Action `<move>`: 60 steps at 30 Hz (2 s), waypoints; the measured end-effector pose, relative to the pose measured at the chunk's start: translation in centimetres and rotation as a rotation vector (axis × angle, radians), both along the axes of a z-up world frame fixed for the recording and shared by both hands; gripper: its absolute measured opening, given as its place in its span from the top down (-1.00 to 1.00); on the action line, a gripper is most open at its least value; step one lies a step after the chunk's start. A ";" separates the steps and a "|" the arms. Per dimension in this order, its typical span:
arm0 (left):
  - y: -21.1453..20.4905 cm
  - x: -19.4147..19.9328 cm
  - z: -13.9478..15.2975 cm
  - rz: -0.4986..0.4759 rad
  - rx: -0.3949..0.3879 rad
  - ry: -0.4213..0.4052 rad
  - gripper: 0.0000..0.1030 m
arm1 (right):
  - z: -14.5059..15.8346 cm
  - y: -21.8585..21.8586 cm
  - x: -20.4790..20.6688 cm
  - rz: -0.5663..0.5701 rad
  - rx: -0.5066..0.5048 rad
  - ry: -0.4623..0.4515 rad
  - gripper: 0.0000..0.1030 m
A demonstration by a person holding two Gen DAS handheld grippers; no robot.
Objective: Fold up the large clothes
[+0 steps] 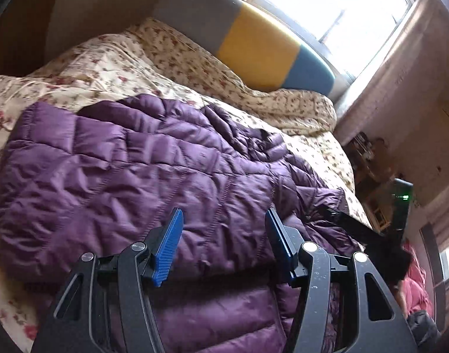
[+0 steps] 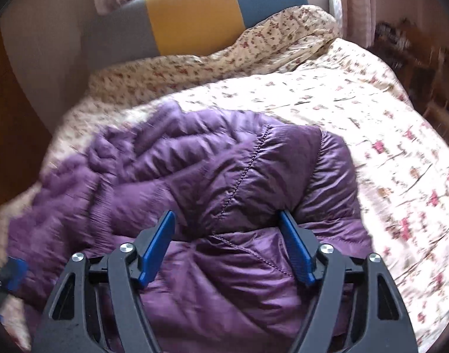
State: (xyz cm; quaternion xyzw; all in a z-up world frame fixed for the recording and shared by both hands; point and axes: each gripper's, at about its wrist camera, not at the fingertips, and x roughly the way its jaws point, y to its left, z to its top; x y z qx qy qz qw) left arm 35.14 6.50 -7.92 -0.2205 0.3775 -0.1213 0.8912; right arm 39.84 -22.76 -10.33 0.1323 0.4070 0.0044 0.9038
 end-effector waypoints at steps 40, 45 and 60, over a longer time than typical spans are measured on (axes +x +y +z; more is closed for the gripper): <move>4.7 0.5 -0.5 0.134 0.187 -0.003 -0.11 | -0.4 5.0 -0.5 0.056 -0.293 0.053 0.90; 4.1 1.8 -1.7 0.118 0.205 0.029 -0.11 | -1.5 3.0 -0.6 0.008 -0.326 0.088 0.91; 2.1 2.8 -4.5 0.059 0.306 0.096 -0.18 | -3.6 0.9 -1.2 -0.027 -0.272 0.101 0.90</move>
